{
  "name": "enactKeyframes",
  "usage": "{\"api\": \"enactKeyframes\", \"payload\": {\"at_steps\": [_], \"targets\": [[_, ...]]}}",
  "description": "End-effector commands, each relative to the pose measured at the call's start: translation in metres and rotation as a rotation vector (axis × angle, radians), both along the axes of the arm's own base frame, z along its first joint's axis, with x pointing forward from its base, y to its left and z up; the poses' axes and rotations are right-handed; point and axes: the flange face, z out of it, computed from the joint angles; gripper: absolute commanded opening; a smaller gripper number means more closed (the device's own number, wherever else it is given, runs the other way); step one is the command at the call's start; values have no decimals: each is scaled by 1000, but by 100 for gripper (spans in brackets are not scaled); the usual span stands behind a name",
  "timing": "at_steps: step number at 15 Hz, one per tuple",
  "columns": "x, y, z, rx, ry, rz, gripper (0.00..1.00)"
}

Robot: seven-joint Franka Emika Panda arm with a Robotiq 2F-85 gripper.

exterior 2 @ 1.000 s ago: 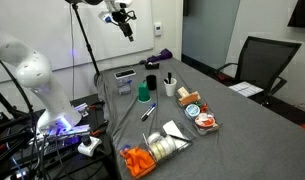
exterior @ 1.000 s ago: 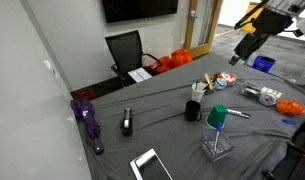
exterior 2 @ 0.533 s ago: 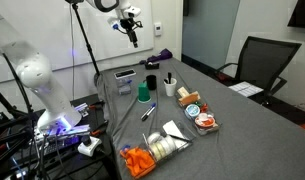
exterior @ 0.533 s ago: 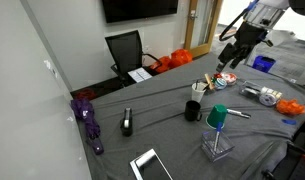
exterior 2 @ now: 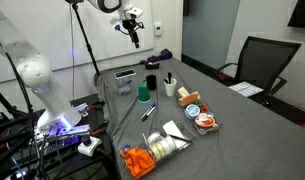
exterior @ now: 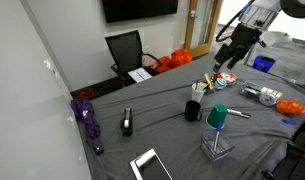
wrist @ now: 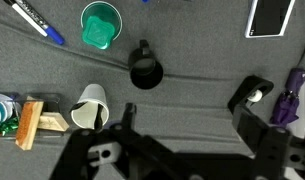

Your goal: Move the black cup to the right

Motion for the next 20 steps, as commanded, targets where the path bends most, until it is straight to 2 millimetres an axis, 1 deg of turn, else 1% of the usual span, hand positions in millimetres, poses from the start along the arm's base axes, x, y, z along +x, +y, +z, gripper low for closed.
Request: {"api": "enactKeyframes", "payload": {"at_steps": [1,5,9,11,14,16,20], "targets": [[12,3,-12,-7,24,-28,100],[36,11,-53,-14,107,-52,100],[61,12,-101,-73,184,-100,100],[71,12,-121,-92,218,-107,100],[80,15,-149,-98,248,-93,100],[85,21,-169,-101,262,-91,100],[83,31,-208,-115,255,-78,100]]}}
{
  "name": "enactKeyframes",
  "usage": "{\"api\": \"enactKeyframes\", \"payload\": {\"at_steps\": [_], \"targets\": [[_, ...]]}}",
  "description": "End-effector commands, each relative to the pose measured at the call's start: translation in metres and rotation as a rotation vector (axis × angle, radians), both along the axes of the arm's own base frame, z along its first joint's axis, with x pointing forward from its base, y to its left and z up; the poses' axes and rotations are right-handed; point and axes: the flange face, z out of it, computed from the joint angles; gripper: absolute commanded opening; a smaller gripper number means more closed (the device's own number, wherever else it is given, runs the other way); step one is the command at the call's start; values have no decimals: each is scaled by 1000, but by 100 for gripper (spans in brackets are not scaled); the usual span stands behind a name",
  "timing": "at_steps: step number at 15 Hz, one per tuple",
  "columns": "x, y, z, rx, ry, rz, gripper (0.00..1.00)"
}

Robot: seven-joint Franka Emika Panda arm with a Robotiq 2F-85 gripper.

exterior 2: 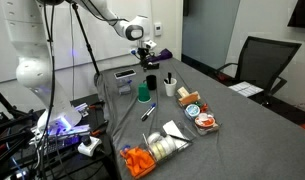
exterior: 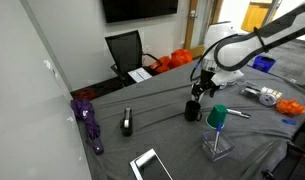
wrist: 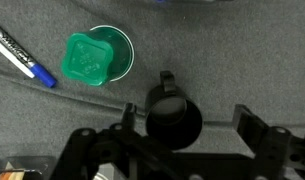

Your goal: Move the black cup to the right

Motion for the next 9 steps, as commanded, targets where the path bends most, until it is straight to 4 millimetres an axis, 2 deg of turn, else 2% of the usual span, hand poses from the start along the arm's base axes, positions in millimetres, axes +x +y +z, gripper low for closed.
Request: {"api": "enactKeyframes", "payload": {"at_steps": [1,5,9], "targets": [[4,10,-33,-26,-22,13,100],[5,18,-63,-49,-49,21,100],[3,20,-81,-57,-37,30,100]]}}
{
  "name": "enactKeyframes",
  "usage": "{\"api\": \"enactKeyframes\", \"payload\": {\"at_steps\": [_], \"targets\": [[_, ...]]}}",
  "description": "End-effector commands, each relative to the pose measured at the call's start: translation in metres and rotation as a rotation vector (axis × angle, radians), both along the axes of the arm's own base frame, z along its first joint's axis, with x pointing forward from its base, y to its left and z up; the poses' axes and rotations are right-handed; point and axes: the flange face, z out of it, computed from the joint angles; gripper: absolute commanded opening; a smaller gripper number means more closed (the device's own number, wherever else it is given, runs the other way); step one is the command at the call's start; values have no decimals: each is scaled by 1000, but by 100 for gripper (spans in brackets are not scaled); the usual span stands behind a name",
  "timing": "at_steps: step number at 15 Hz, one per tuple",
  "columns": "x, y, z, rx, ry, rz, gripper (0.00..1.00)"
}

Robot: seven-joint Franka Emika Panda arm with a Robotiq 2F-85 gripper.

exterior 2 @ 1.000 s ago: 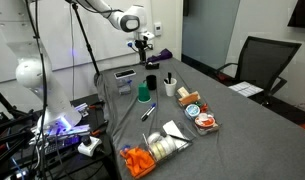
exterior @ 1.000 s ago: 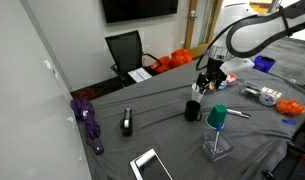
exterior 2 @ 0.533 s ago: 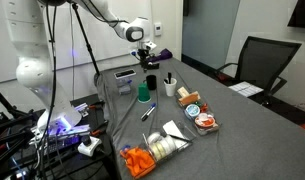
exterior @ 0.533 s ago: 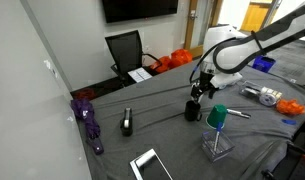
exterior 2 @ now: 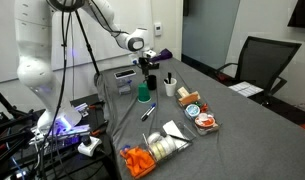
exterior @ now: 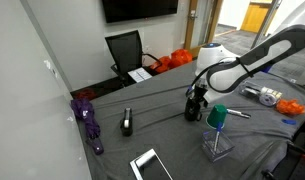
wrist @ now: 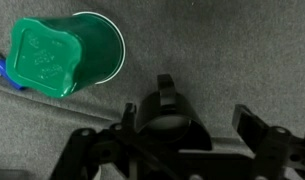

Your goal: Move the black cup to the right

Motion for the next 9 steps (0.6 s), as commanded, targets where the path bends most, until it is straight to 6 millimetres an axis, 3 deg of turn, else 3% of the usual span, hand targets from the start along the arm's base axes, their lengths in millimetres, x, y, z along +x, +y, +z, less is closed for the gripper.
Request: {"api": "enactKeyframes", "payload": {"at_steps": [1,8,9], "targets": [[0,-1,-12,-19,-6,5,100],[-3,-8,-26,-55,11,17,100],[-2,-6,-21,-30,25,10,100]]}}
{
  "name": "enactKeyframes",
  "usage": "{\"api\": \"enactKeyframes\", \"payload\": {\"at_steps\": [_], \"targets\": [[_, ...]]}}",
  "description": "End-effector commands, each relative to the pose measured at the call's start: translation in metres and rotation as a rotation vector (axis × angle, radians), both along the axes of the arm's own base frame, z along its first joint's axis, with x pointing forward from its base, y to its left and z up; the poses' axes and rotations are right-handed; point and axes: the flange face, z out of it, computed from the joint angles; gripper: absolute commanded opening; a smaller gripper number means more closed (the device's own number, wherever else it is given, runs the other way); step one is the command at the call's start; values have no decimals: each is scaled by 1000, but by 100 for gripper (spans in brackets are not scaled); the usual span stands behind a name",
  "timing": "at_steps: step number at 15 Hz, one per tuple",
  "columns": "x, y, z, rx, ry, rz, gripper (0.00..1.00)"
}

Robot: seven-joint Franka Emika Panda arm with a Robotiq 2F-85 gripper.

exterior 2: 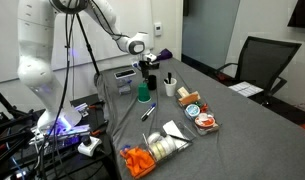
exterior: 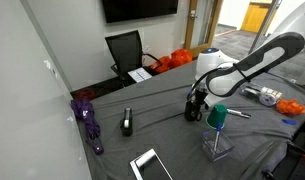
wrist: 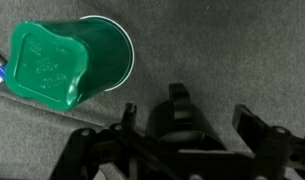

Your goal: Move the black cup to the right

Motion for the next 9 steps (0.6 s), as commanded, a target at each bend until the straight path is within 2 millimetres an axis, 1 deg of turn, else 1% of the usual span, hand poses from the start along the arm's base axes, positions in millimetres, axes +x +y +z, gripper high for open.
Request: {"api": "enactKeyframes", "payload": {"at_steps": [1,7,9], "targets": [[0,-1,-1,-6,1,4,100],[0,-1,-1,-10,1,7,100],[2,-4,-6,-6,-7,7,100]]}}
